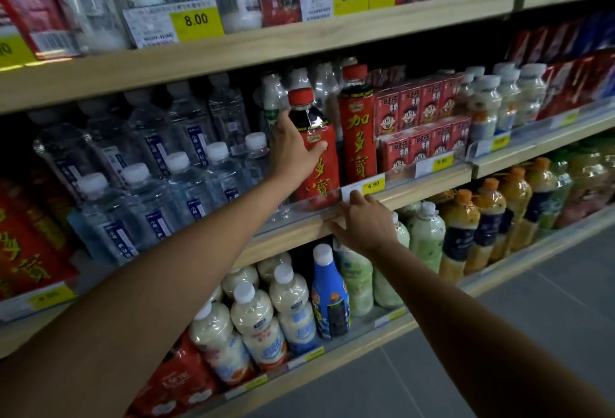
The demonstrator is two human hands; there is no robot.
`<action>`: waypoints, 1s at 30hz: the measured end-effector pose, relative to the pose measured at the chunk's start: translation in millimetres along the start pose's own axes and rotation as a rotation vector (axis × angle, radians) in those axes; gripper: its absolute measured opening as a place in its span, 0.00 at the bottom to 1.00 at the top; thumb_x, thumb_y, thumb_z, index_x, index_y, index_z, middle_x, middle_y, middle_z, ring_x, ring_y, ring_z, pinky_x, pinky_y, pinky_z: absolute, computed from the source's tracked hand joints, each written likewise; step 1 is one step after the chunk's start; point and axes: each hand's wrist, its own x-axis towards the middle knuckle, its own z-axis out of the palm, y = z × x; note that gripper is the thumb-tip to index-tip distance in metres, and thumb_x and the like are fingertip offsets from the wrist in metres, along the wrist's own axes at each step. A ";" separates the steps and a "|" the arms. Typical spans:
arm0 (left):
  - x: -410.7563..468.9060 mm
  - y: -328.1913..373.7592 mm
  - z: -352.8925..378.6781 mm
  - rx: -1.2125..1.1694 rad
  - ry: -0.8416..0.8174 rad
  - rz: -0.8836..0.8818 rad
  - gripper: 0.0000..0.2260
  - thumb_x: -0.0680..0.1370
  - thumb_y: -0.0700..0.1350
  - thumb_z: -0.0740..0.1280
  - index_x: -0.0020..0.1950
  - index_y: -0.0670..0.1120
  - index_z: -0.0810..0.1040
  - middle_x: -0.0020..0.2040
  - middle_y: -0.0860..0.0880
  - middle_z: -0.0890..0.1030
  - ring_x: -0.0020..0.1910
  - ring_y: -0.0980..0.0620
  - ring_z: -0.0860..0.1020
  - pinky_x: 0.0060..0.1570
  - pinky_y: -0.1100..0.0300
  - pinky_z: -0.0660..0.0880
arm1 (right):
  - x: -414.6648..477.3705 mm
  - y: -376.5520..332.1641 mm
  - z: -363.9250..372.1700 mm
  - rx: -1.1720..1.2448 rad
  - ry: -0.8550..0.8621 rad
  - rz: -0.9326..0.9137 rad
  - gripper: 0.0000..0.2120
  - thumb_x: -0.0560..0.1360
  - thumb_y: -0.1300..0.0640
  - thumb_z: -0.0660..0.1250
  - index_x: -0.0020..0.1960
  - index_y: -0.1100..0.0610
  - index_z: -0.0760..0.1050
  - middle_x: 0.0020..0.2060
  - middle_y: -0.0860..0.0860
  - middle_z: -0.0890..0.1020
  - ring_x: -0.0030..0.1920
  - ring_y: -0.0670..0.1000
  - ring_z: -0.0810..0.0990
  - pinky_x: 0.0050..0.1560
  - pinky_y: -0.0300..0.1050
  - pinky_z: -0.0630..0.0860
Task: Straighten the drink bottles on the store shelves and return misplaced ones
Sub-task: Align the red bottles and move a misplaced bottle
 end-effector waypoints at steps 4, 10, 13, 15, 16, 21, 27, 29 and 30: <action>8.1 -1.6 -2.5 0.091 -0.029 -0.072 0.36 0.70 0.52 0.73 0.69 0.40 0.60 0.68 0.40 0.64 0.67 0.41 0.66 0.64 0.49 0.66 | 4.4 3.4 2.4 -0.015 -0.005 0.014 0.20 0.76 0.44 0.61 0.62 0.53 0.73 0.52 0.55 0.74 0.53 0.58 0.74 0.42 0.46 0.66; 11.0 -3.7 -6.8 0.046 -0.066 -0.066 0.34 0.67 0.53 0.75 0.65 0.42 0.62 0.65 0.41 0.68 0.63 0.42 0.70 0.54 0.54 0.68 | 7.0 2.6 7.8 -0.051 0.004 0.024 0.15 0.76 0.48 0.61 0.58 0.55 0.74 0.52 0.55 0.74 0.52 0.58 0.74 0.37 0.46 0.63; 7.2 -5.2 -7.6 -0.013 -0.083 -0.046 0.35 0.68 0.52 0.75 0.65 0.43 0.60 0.65 0.43 0.70 0.63 0.44 0.71 0.51 0.58 0.65 | 4.7 -0.1 9.7 -0.066 -0.008 0.032 0.13 0.77 0.49 0.61 0.56 0.55 0.74 0.51 0.54 0.74 0.52 0.58 0.75 0.35 0.46 0.65; 5.7 -6.1 -8.3 -0.037 -0.088 -0.040 0.35 0.67 0.52 0.76 0.65 0.42 0.60 0.66 0.44 0.70 0.64 0.44 0.71 0.54 0.58 0.66 | 4.5 -1.3 9.2 -0.063 -0.014 0.037 0.13 0.76 0.49 0.62 0.58 0.54 0.73 0.53 0.54 0.73 0.53 0.58 0.74 0.36 0.46 0.65; 4.9 -6.4 -8.5 -0.050 -0.088 -0.040 0.36 0.67 0.51 0.76 0.66 0.42 0.61 0.66 0.44 0.70 0.64 0.45 0.71 0.56 0.58 0.66 | 4.4 -1.6 9.2 -0.071 -0.017 0.034 0.14 0.76 0.50 0.62 0.59 0.54 0.72 0.53 0.54 0.73 0.53 0.57 0.74 0.36 0.46 0.66; -6.2 -4.3 -10.6 -0.121 -0.008 -0.013 0.33 0.65 0.47 0.78 0.63 0.42 0.67 0.61 0.45 0.72 0.61 0.48 0.72 0.52 0.65 0.64 | 4.8 -3.2 5.8 -0.133 -0.024 0.048 0.20 0.75 0.53 0.66 0.65 0.54 0.68 0.56 0.53 0.72 0.55 0.56 0.73 0.36 0.46 0.66; -27.8 16.6 -37.0 -0.214 0.059 0.148 0.33 0.65 0.43 0.78 0.65 0.43 0.66 0.62 0.45 0.70 0.63 0.49 0.70 0.59 0.64 0.63 | 1.4 -2.8 5.2 -0.132 -0.026 0.080 0.22 0.73 0.55 0.67 0.66 0.55 0.67 0.58 0.54 0.71 0.57 0.56 0.72 0.41 0.48 0.72; -38.0 27.3 -53.0 -0.239 0.070 0.179 0.34 0.65 0.43 0.77 0.66 0.43 0.65 0.64 0.45 0.70 0.65 0.49 0.69 0.61 0.61 0.63 | -0.2 -3.6 2.9 -0.142 -0.033 0.087 0.26 0.72 0.53 0.69 0.68 0.54 0.66 0.59 0.54 0.71 0.58 0.56 0.73 0.51 0.51 0.73; -44.3 30.6 -62.0 -0.245 0.075 0.183 0.34 0.66 0.44 0.77 0.67 0.44 0.65 0.65 0.45 0.70 0.65 0.50 0.69 0.61 0.61 0.63 | -1.2 -5.1 2.2 -0.151 -0.036 0.090 0.27 0.72 0.52 0.69 0.69 0.54 0.65 0.60 0.54 0.71 0.59 0.56 0.73 0.57 0.52 0.72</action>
